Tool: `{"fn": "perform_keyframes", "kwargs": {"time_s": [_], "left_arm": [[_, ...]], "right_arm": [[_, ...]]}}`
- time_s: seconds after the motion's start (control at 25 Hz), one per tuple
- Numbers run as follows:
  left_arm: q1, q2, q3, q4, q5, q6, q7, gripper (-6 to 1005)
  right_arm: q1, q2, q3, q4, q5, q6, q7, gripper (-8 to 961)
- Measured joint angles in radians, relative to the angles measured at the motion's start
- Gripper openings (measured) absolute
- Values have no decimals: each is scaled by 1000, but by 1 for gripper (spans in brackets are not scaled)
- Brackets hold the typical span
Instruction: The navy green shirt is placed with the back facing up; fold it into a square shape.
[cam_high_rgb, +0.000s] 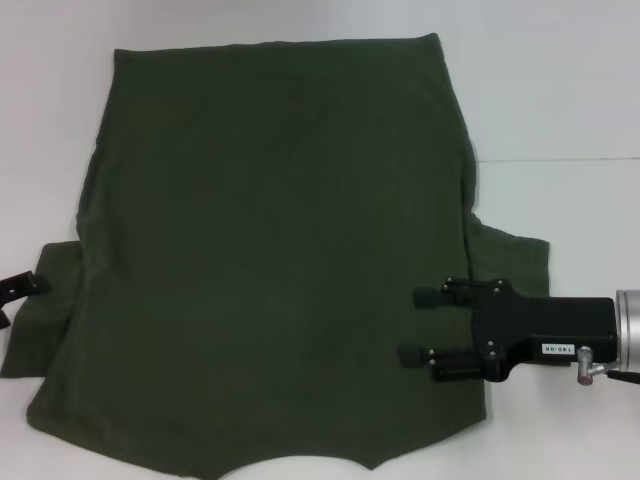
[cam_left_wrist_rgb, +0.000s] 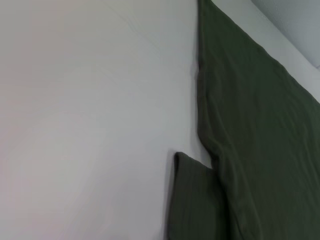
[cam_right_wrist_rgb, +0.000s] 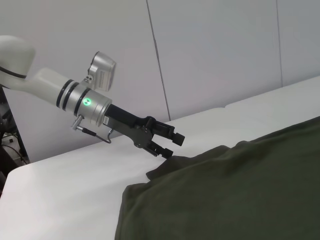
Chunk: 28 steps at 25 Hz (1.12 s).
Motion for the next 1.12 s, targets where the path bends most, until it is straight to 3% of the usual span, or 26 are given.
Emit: {"fn": "perform_keyframes", "kwargs": {"time_s": [1.12], "left_arm": [[-20,5,33,-55,8,-3,1,834]], "right_arm": [[-1,-5,0,5,4,2,-5,883]]}}
